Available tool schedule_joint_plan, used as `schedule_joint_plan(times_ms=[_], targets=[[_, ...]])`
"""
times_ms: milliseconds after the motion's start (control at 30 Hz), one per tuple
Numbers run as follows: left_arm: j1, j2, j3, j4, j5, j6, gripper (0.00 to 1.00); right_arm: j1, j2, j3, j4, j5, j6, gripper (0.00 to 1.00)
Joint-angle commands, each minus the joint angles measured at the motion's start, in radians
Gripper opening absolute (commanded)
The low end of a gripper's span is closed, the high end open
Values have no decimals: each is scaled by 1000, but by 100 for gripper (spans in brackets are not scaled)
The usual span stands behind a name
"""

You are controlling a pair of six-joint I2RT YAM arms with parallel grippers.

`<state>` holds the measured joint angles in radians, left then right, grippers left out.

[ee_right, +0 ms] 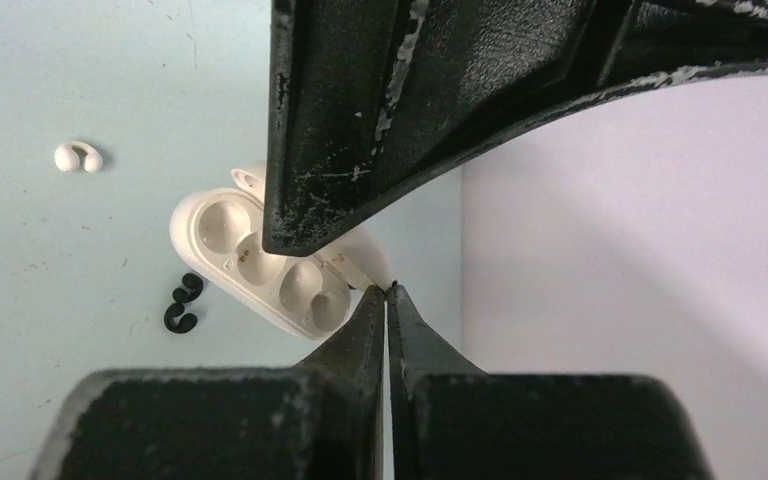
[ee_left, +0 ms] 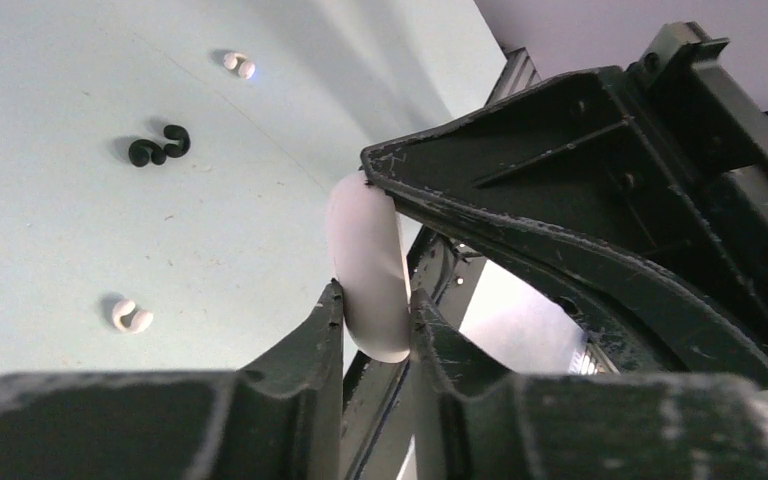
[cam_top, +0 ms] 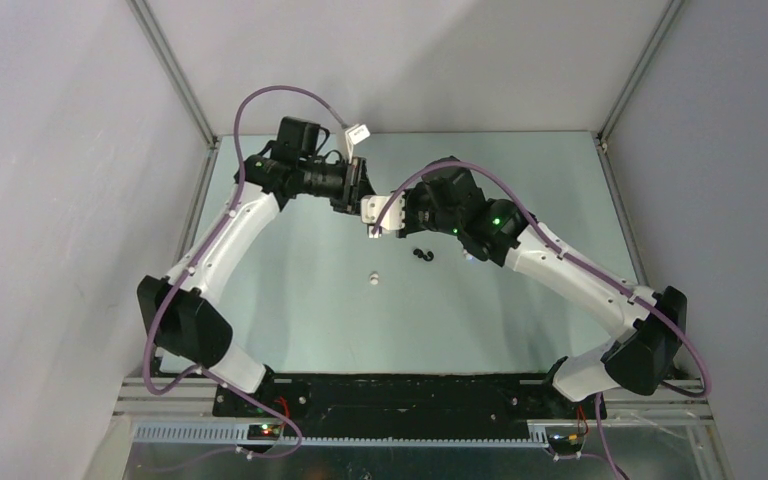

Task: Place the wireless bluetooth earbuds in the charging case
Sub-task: Adjust the charging case at the center of the board, then pick up the earbud from the center of the board.

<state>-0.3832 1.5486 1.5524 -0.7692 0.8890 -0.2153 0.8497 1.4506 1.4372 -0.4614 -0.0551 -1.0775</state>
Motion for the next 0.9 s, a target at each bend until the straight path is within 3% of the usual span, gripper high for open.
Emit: schedule_joint_plan(times_ms=[0,100,200,267,333,433,567,767,867], targets=[[-9,4,42,0,29,18,14,20,-6,-1,49,-13,-3,0],[-8,2,40,-1,29,28,2,25,-14,-11,45,-15,6,0],[-8,-6,34,0,16,43,0,22,-23,-13,36,-19,40,0],[-8,-15,26,-1,8,59,0,15,-39,-14,7,-32,57,7],[-5,-28,16,-3,-1,80,0,-6,-66,-13,-31,-66,87,22],[-3,-56,-14,-9,-15,137,0,-58,-124,13,-126,-188,155,56],[-2,-81,-54,-17,-37,198,0,-185,-200,24,-197,-414,282,75],[6,-99,-106,-26,-83,304,0,-313,-204,-8,-208,-539,537,76],[18,-112,-136,-33,-89,347,0,-389,-160,-74,-203,-590,649,66]])
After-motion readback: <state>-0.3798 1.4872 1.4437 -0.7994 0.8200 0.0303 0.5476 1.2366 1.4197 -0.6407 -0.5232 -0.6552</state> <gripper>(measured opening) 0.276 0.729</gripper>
